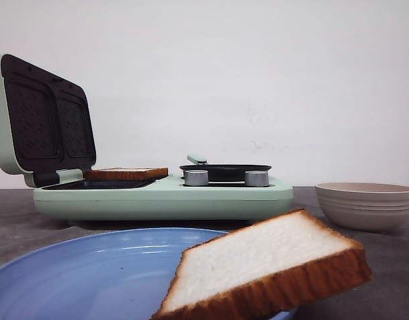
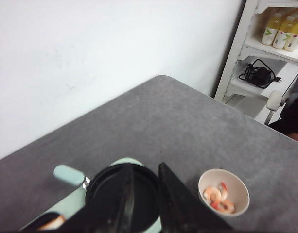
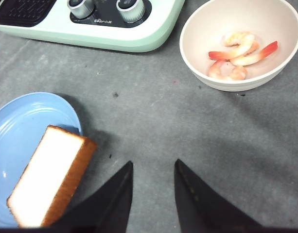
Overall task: Make breakfast with bread and shrimp
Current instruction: 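Raise the left gripper away from the grill, then grasp the remaining bread slice on the blue plate with the right gripper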
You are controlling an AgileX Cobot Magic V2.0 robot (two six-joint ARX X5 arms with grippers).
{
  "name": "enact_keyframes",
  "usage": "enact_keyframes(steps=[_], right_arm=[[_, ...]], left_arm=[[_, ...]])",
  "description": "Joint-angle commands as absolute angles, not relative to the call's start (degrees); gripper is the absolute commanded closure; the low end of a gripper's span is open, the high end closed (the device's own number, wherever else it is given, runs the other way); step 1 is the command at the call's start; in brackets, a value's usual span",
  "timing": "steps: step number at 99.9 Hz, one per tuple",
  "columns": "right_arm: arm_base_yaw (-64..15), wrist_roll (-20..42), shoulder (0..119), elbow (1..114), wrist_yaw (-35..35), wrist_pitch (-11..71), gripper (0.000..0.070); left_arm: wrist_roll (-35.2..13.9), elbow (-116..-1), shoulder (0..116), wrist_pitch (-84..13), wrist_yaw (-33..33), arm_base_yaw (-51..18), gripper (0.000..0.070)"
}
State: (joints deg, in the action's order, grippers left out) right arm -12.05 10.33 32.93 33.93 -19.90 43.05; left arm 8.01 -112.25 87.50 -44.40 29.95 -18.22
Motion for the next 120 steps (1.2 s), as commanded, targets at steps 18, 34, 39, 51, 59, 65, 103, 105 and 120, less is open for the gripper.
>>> enact_keyframes(steps=[18,34,39,51,59,65,103,105,120], right_arm=[[-12.2,9.9,33.2,34.9,-20.1,42.5,0.0540],[-12.2,10.2,33.2,34.9,-20.2,42.7,0.0540],[-12.2,10.3,33.2,34.9,-20.7,43.0,0.0540],[-12.2,11.9,33.2,34.9,-23.6,43.3,0.0540],[-12.2,13.6,33.2,34.8,-25.2,43.3,0.0541],[-12.2,15.0,33.2,34.8,-26.1,43.1,0.0554],[-15.3,31.5,33.3,22.2,-35.3,31.1,0.0568],[-15.7,32.8,33.3,21.1,-35.7,29.7,0.0568],[-20.0,40.6,33.3,15.6,-36.2,20.0,0.0567]], left_arm=[[9.3,-108.7,80.6,-46.3,32.0,-15.9,0.0696],[5.7,-93.0,69.8,-39.7,32.0,-13.7,0.0696],[3.4,-86.4,65.4,-35.9,32.0,-13.0,0.0696],[-3.1,-70.9,54.6,-27.0,31.9,-11.0,0.0696],[-6.0,-62.0,48.0,-23.4,31.9,-10.0,0.0696],[-7.6,-56.5,43.9,-22.6,31.5,-9.6,0.0696],[-11.7,-37.4,26.5,-22.8,26.8,-9.4,0.0696],[-11.7,-37.0,26.0,-23.0,26.6,-9.4,0.0695],[-11.7,-34.3,23.5,-24.3,26.5,-9.4,0.0653]])
